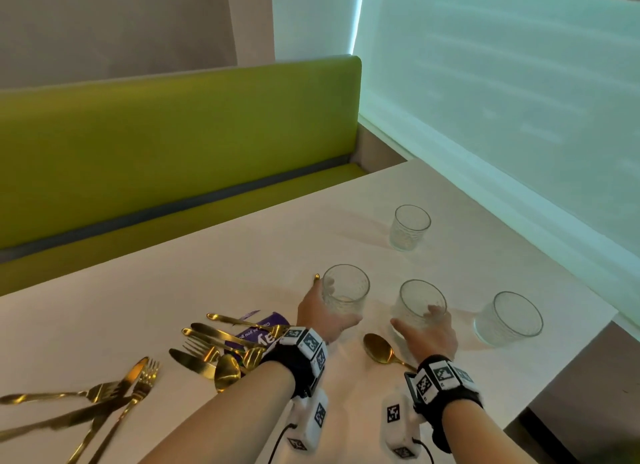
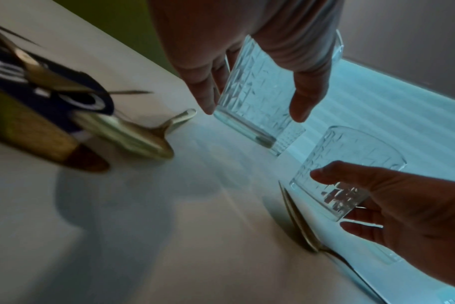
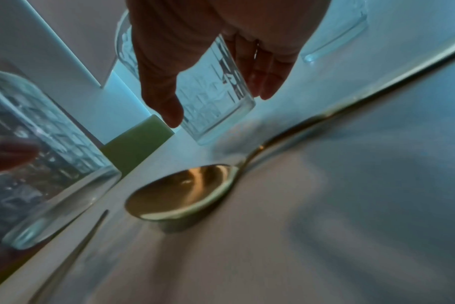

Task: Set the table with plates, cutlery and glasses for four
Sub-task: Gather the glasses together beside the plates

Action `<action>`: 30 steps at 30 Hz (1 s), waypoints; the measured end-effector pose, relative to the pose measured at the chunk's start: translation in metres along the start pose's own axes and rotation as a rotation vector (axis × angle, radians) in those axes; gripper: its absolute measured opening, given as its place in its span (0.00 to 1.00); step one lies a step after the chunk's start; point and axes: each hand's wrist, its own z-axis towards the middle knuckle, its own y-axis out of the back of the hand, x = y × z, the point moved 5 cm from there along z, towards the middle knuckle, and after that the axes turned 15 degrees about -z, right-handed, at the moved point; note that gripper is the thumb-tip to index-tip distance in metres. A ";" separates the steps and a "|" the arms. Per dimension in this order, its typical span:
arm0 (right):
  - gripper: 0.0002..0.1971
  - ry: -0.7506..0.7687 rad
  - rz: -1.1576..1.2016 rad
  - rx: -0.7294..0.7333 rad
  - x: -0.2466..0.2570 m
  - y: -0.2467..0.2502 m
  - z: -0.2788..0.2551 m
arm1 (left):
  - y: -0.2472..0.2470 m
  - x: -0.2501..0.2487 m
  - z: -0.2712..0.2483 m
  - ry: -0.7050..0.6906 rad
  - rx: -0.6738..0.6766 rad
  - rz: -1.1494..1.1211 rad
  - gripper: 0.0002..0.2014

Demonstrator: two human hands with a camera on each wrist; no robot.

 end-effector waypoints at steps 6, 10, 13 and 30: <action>0.39 0.075 0.068 -0.037 0.035 0.006 -0.041 | 0.044 -0.009 -0.030 -0.069 -0.026 0.009 0.41; 0.39 0.125 0.101 -0.001 0.061 -0.007 -0.103 | 0.095 0.004 -0.067 -0.078 -0.038 -0.038 0.42; 0.38 0.174 0.106 0.029 0.071 -0.025 -0.165 | 0.144 0.023 -0.102 -0.078 -0.055 -0.091 0.43; 0.40 0.443 -0.132 0.424 0.138 -0.200 -0.471 | 0.456 0.188 -0.275 0.133 -0.465 -0.034 0.43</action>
